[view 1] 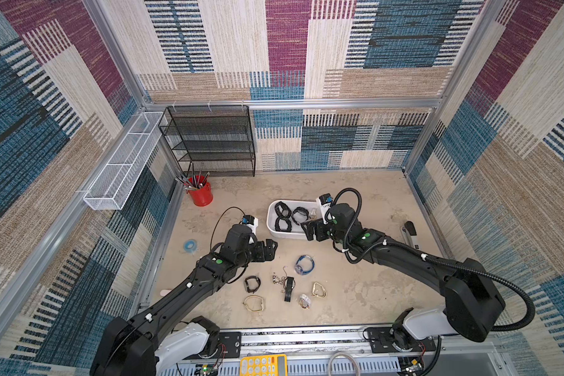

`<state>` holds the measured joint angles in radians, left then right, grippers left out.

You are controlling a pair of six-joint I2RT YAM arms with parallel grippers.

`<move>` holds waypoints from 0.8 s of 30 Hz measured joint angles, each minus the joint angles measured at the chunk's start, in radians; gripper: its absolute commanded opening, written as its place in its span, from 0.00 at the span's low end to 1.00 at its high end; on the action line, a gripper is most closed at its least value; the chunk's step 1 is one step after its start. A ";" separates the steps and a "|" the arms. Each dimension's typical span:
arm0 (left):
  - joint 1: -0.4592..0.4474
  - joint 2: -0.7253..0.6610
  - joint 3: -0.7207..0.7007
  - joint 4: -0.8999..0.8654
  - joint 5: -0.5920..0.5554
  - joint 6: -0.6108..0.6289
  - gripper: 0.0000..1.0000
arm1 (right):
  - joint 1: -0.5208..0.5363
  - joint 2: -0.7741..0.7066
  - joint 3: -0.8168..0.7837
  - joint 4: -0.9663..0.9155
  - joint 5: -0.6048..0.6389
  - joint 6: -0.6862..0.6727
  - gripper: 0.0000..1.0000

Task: Put the watch into the storage box
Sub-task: Pick up the watch at the center of the board.

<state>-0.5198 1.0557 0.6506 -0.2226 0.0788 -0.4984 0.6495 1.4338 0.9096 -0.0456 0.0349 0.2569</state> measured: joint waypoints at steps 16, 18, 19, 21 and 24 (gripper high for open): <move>-0.002 -0.097 0.019 -0.355 -0.072 -0.127 0.77 | 0.000 0.006 -0.004 0.013 0.002 0.000 1.00; -0.003 -0.087 0.019 -0.375 -0.071 -0.141 0.73 | 0.000 0.006 -0.007 0.018 0.002 0.000 1.00; -0.005 -0.083 0.019 -0.380 -0.070 -0.150 0.73 | 0.000 0.006 -0.010 0.018 0.002 0.000 0.99; -0.011 -0.074 0.019 -0.385 -0.064 -0.167 0.71 | 0.000 0.006 -0.014 0.019 0.003 0.000 1.00; -0.019 -0.060 0.019 -0.390 -0.060 -0.188 0.68 | 0.000 0.006 -0.021 0.019 0.003 0.000 1.00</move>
<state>-0.5392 0.9958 0.6697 -0.6128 0.0193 -0.6861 0.6495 1.4395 0.8886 -0.0261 0.0380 0.2573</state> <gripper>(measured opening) 0.694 0.995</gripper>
